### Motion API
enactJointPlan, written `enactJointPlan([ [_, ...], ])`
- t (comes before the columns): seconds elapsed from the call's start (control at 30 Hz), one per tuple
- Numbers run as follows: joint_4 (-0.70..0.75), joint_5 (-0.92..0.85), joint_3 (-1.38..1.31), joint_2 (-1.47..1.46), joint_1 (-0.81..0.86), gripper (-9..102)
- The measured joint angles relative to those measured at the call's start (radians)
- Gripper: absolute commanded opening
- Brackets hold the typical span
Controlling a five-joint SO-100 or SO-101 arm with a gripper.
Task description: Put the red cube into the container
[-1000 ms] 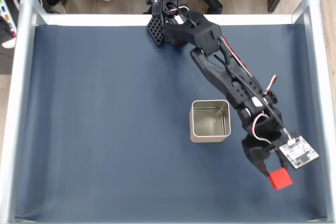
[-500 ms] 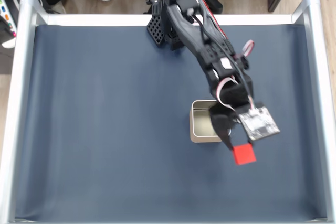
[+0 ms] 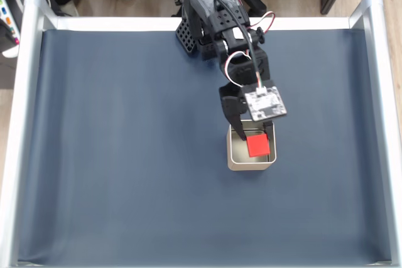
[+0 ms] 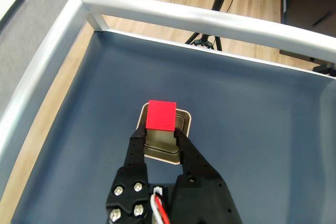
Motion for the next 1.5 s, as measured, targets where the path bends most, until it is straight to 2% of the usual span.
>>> enactJointPlan([
  [0.7, -0.209, 0.012, 0.371, 0.201, 0.014, 0],
  [1.23, -0.238, 0.025, 0.42, 0.227, 0.009, 2],
  [1.5, -0.238, 0.04, 0.422, 0.227, -0.023, 6],
])
